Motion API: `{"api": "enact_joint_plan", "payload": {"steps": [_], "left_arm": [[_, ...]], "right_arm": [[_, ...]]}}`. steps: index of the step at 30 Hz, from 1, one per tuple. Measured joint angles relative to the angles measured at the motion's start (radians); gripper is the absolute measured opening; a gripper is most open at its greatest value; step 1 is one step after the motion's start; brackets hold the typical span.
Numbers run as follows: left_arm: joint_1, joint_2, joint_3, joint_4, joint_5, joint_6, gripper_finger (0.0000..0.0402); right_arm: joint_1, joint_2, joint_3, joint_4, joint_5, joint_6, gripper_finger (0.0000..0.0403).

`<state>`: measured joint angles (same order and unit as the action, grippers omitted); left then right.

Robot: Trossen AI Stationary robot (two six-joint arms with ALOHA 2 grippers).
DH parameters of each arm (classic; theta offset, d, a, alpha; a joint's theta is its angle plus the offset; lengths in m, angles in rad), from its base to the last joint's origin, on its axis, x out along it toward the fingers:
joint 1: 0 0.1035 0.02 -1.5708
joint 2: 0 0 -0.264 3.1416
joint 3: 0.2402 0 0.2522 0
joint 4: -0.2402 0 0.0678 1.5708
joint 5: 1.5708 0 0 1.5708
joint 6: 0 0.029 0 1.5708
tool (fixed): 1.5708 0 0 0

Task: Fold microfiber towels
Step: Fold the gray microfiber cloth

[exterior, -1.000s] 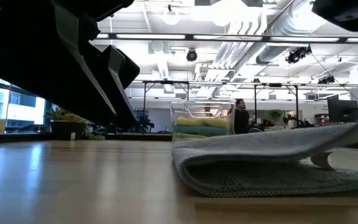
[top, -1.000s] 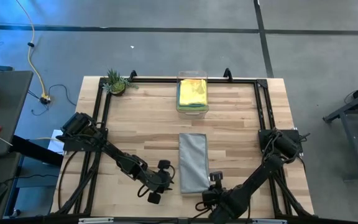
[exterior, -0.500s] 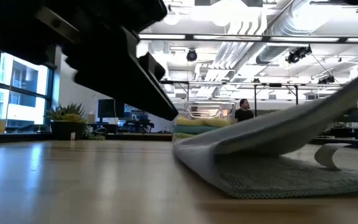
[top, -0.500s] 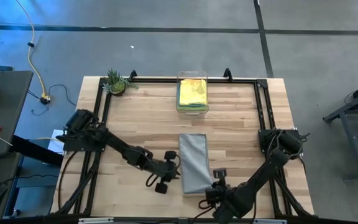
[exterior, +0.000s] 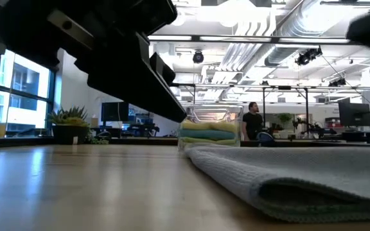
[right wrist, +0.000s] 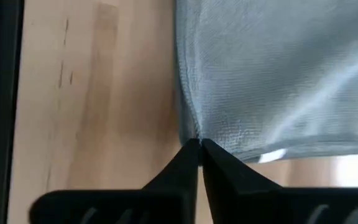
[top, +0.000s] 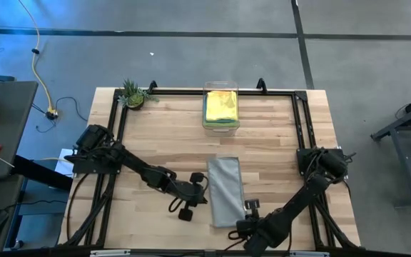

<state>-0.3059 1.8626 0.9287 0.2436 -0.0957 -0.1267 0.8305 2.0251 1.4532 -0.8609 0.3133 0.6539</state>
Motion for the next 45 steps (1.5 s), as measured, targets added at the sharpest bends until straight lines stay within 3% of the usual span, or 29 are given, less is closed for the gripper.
{"api": "enact_joint_plan", "payload": {"steps": [4, 7, 12, 17, 22, 26, 30, 36, 40, 45], "left_arm": [[-0.001, 0.0, 0.0, 0.032, 0.009, 0.0, 0.0009], [0.006, 0.0, 0.0, 0.043, 0.009, 0.023, 0.0006], [0.042, 0.0, -0.077, 0.228, 0.038, 0.003, 0.0001], [0.089, 0.0, -0.199, 0.45, 0.065, -0.055, 0.0], [0.109, 0.0, -0.21, 0.463, 0.062, -0.055, 0.0], [0.136, 0.0, -0.21, 0.463, 0.06, -0.062, 0.0], [0.157, 0.0, -0.218, 0.492, 0.056, -0.072, 0.0], [0.182, 0.0, -0.307, 0.701, 0.066, -0.094, 0.0], [0.204, 0.0, -0.351, 0.744, 0.064, -0.113, 0.0], [0.215, 0.0, -0.362, 0.748, 0.062, -0.117, 0.0]], "right_arm": [[-0.015, 0.0, -0.029, 0.019, -0.027, 0.077, 0.0046], [-0.039, -0.011, -0.002, -0.079, -0.041, 0.154, 0.0093], [-0.068, -0.145, -0.048, -0.181, 0.051, 0.235, 0.0139], [-0.116, -0.383, -0.347, 0.153, 0.075, 0.245, 0.0122], [-0.247, -0.586, -0.675, 0.521, 0.091, 0.256, 0.0092], [-0.367, -0.678, -0.826, 0.67, 0.102, 0.282, 0.0089], [-0.454, -0.703, -0.855, 0.676, 0.103, 0.256, 0.012], [-0.603, -0.703, -0.856, 0.622, 0.087, 0.345, 0.0182], [-0.683, -0.688, -0.856, 0.584, 0.055, 0.385, 0.0191], [-0.732, -0.667, -0.856, 0.66, -0.016, 0.381, 0.0184]]}}
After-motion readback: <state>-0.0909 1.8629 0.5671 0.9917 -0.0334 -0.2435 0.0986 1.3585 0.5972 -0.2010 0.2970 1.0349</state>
